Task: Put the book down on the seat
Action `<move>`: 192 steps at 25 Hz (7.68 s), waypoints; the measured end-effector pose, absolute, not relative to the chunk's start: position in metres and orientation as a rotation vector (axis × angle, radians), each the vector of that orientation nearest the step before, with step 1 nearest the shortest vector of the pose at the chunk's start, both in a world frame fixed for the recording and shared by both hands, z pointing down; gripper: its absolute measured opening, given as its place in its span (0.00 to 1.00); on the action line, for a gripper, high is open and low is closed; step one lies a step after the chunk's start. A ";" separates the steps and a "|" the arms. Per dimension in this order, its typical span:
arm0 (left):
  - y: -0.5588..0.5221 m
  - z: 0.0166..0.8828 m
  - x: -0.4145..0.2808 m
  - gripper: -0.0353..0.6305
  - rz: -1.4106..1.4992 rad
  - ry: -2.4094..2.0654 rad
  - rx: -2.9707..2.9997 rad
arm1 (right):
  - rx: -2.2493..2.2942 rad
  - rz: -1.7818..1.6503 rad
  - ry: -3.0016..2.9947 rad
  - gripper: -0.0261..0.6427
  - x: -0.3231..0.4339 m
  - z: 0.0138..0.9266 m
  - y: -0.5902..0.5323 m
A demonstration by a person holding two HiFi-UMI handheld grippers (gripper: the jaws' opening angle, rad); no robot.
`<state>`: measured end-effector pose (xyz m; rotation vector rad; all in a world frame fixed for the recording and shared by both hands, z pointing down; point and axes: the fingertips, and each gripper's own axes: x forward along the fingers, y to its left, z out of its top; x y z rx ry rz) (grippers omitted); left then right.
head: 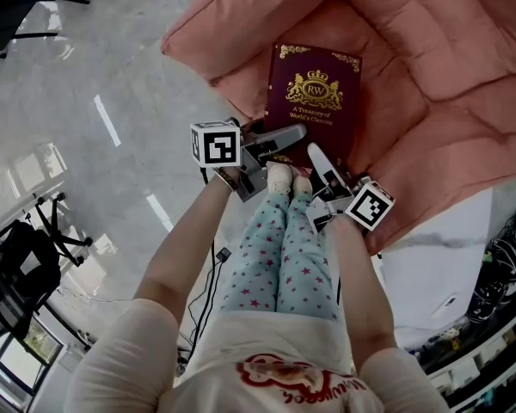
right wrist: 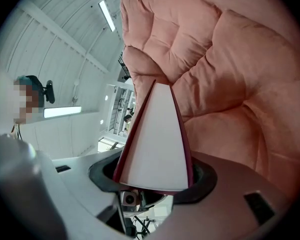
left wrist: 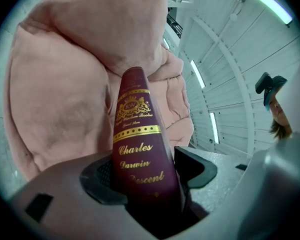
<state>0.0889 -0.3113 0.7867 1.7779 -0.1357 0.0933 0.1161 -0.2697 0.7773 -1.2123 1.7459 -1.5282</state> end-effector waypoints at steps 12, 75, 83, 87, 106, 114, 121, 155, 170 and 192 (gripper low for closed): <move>-0.319 0.828 0.085 0.64 0.347 -0.367 1.877 | -1.398 -1.562 1.780 0.40 0.122 0.811 -0.270; -0.275 0.432 0.059 0.53 -0.003 -0.815 2.463 | -1.877 -0.544 2.417 0.07 0.105 0.406 -0.259; -0.266 0.367 0.046 0.23 -0.106 -0.826 2.571 | -1.781 -0.413 2.452 0.04 0.081 0.353 -0.256; -0.263 0.351 0.040 0.09 -0.137 -0.827 2.607 | -1.761 -0.338 2.447 0.04 0.072 0.332 -0.256; -0.148 0.328 0.057 0.06 -0.169 -0.757 2.658 | -1.742 -0.184 2.431 0.04 0.075 0.307 -0.138; -0.023 0.349 0.069 0.06 -0.186 -0.835 2.593 | -1.687 -0.208 2.496 0.04 0.083 0.322 -0.009; 0.054 0.345 0.063 0.06 -0.139 -0.859 2.609 | -1.592 -0.162 2.534 0.04 0.066 0.305 0.058; 0.291 0.332 -0.085 0.06 -0.195 -0.923 2.613 | -1.607 -0.167 2.499 0.04 -0.066 0.316 0.306; 0.403 0.306 -0.106 0.06 -0.253 -0.860 2.625 | -1.621 -0.181 2.450 0.04 -0.083 0.299 0.415; 0.436 0.297 -0.091 0.06 -0.277 -0.894 2.637 | -1.613 -0.100 2.472 0.04 -0.059 0.282 0.453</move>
